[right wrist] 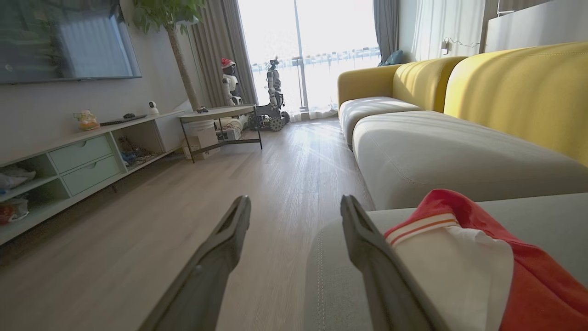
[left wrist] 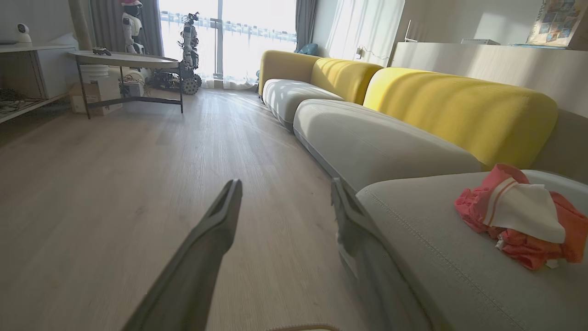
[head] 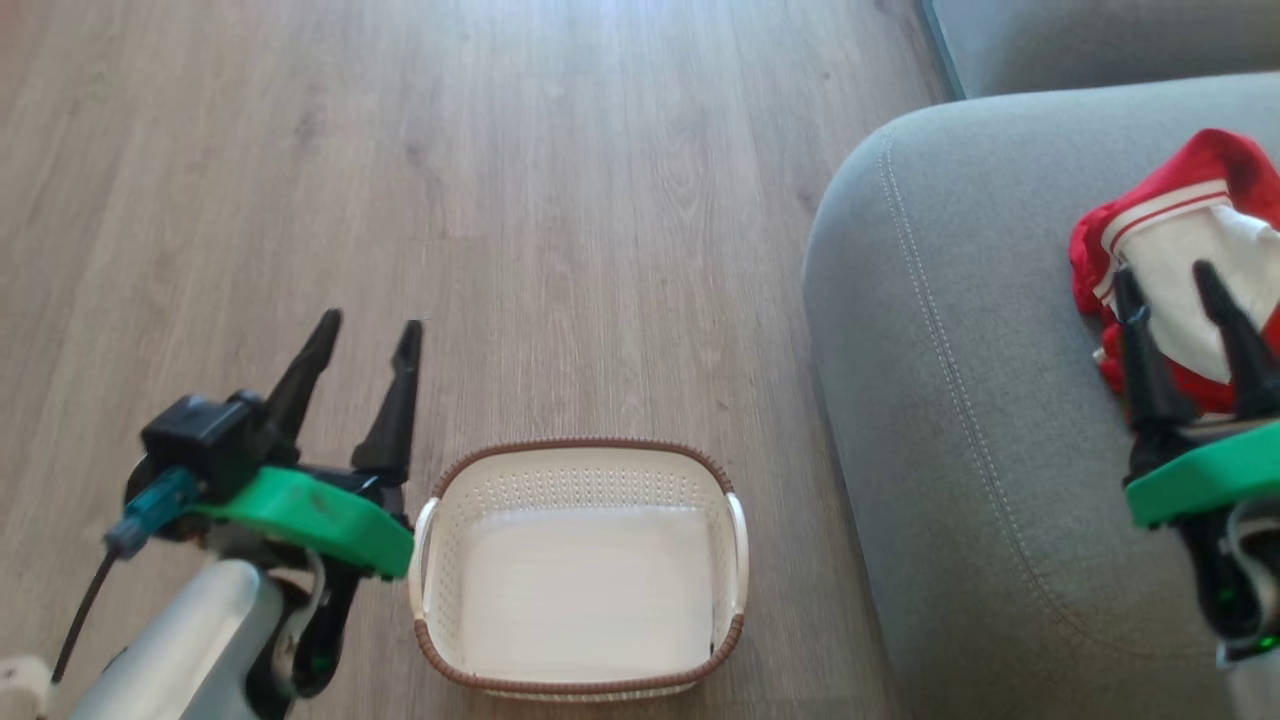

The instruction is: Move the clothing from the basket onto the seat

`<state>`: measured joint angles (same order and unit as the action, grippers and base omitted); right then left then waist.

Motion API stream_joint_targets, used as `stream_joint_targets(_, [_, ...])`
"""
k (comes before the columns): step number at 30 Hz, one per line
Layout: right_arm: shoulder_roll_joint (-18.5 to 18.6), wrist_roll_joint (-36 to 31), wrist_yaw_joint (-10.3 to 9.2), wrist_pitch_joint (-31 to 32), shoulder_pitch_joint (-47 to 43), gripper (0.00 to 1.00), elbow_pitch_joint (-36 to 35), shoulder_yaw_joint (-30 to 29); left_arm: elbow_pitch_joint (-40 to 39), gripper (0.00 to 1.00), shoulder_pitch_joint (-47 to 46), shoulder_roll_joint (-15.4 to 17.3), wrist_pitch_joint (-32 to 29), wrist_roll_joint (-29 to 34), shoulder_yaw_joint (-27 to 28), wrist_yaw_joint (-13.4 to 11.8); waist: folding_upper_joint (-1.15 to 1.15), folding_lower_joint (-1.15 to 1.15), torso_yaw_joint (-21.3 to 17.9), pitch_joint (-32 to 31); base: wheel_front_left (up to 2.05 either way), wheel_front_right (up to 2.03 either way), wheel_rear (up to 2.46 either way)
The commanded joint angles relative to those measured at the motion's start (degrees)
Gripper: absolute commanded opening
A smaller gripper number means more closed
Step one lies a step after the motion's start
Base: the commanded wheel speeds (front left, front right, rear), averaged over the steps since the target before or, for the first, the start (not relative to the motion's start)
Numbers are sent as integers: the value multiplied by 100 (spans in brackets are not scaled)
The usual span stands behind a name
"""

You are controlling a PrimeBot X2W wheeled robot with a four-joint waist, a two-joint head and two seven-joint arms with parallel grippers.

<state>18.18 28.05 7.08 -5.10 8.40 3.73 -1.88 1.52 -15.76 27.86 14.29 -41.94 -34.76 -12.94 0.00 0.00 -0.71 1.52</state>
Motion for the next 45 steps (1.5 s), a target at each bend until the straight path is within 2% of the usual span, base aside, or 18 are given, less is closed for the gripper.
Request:
stream_joint_targets(1, [8,-60,41,-72,-13,100,-264,49,-206,100,-109,98,71,72,424,-39,0,0,36,-41,0,0,0])
stream_joint_targets(8, [-271,-119,41,-218,-334,100,-408,54,-303,100,378,-61,71,267,907,-61,0,0,120,-81,0,0,0])
stream_joint_targets(13, [-433,-188,41,-342,-522,100,-450,125,-303,100,650,-194,71,482,1181,31,0,0,169,-98,0,0,0])
stream_joint_targets(20, [-601,-300,41,-535,-752,100,-450,194,-254,100,913,-321,71,1074,1408,39,0,0,209,-158,0,0,0])
stream_joint_targets(33, [-878,-393,41,-786,-958,100,-413,338,-389,100,1451,-884,71,1670,2111,69,0,0,206,-190,0,0,0])
stream_joint_targets(41, [-971,-460,41,-816,-953,100,-290,430,-296,100,1621,-1030,71,1832,2248,417,0,0,158,-187,0,0,0])
stream_joint_targets(45, [-980,-472,41,-812,-931,100,-250,473,-165,100,1620,-1033,71,1968,2229,511,0,0,135,-180,0,0,0])
